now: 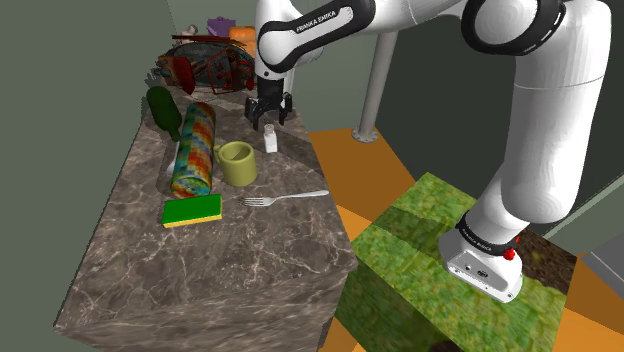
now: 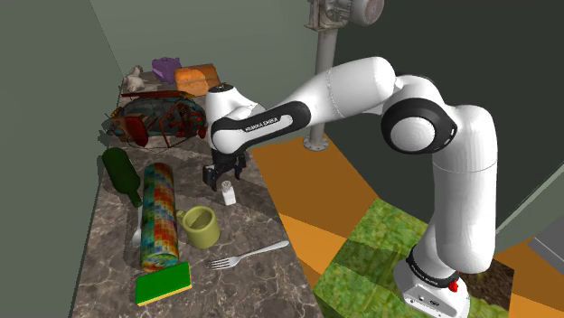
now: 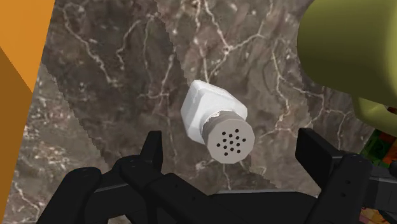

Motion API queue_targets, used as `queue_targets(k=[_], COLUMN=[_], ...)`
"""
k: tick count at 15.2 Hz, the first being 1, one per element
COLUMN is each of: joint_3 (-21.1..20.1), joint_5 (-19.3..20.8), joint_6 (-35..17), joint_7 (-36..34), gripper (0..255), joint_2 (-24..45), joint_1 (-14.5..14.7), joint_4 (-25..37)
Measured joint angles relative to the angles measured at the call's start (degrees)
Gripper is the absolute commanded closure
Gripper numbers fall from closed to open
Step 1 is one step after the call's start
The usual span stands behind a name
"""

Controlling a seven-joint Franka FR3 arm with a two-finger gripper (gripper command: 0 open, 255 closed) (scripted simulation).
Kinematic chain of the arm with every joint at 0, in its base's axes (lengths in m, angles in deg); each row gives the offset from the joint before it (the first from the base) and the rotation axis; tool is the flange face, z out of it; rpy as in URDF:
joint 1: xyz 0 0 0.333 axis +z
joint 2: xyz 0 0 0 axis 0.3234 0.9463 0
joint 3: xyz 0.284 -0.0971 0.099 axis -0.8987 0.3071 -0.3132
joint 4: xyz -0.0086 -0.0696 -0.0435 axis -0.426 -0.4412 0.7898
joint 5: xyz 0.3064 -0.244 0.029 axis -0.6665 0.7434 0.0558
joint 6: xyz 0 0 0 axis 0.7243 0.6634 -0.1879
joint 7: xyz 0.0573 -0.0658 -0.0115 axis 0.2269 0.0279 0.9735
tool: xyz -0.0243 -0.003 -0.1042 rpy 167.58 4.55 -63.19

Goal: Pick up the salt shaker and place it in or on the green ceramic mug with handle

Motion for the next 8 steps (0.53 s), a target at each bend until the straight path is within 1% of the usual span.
queue_targets(k=[7,8], joint_3=[0.01,0.01], joint_5=[0.03,0.03], joint_6=[-0.88,-0.88], joint_7=[0.01,0.01], gripper=[0,255], joint_2=[0.33,0.33], joint_1=[0.05,0.05], joint_4=[-0.53,-0.53])
